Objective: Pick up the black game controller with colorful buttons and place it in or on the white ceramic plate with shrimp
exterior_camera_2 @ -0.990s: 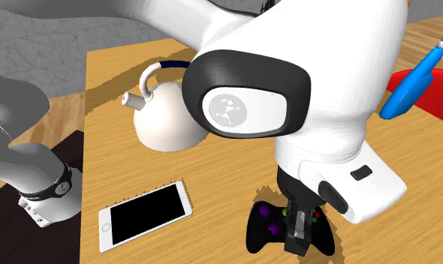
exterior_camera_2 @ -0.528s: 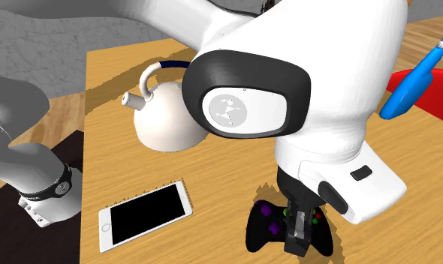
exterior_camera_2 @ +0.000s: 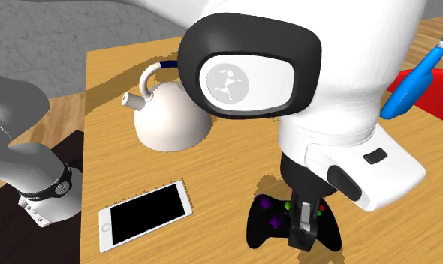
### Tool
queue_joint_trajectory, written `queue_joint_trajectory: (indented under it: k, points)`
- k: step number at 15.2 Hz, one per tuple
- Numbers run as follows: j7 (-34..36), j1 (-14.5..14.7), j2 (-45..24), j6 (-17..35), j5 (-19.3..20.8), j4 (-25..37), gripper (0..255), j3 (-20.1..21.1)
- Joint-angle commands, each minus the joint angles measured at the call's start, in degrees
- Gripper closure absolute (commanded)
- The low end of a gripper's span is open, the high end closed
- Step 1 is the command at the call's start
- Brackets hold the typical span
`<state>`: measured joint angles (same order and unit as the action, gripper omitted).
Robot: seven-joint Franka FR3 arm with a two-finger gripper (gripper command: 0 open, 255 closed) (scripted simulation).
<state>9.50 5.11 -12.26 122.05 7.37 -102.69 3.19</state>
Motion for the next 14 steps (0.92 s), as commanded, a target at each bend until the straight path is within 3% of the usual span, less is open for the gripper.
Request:
queue_joint_trajectory:
  k: [1, 14]
  points:
    - [-0.18, 0.01, 0.37, -1.56, -0.13, 1.19, 255, 0.04]
    - [-1.23, 0.09, 1.82, -11.05, -0.71, 9.28, 255, 0.18]
